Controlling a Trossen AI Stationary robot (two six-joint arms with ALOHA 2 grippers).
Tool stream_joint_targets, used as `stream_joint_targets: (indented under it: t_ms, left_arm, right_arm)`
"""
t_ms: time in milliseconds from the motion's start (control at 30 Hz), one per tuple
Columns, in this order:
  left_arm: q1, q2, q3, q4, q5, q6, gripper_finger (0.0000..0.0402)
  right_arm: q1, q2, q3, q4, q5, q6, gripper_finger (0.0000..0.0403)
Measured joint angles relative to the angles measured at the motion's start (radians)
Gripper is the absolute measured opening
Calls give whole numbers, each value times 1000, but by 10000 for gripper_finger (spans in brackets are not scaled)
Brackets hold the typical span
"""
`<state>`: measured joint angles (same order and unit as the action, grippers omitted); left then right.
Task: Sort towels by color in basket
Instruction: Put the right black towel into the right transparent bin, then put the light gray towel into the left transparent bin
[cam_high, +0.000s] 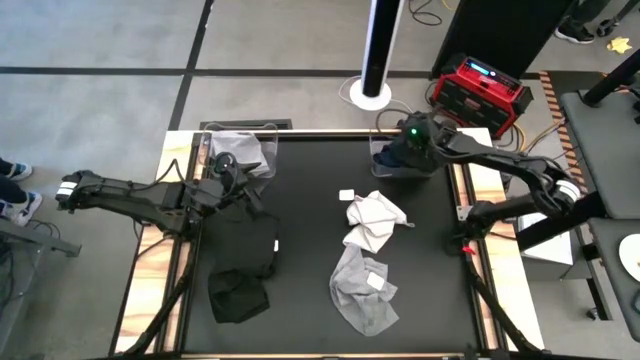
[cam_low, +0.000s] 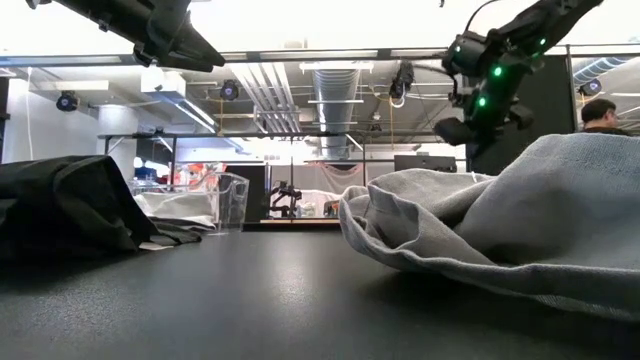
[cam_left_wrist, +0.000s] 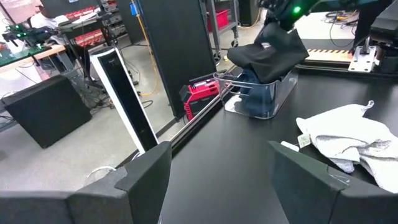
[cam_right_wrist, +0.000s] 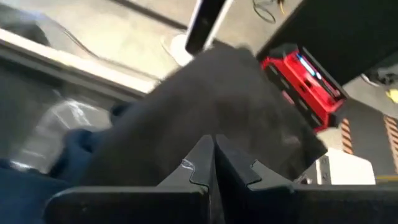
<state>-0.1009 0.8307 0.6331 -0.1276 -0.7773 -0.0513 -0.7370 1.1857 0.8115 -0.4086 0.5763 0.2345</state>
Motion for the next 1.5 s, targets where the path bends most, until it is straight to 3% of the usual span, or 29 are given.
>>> stream_joint_targets:
  t_ms: [367, 633, 1067, 1500]
  left_arm:
    - [0, 0, 0, 0, 0, -3, 245]
    - [0, 0, 0, 0, 0, -3, 245]
    - [0, 18, -6, -2, 0, -73, 245]
    - [-21, 184, -13, 26, 2, -290, 245]
  right_arm:
    - [-54, 244, -19, 31, 0, 0, 9]
    - [-49, 288, -19, 32, 0, 11, 9]
    - [8, 64, -14, 20, -43, 9, 9]
    - [398, -100, -32, 159, -60, -75, 9]
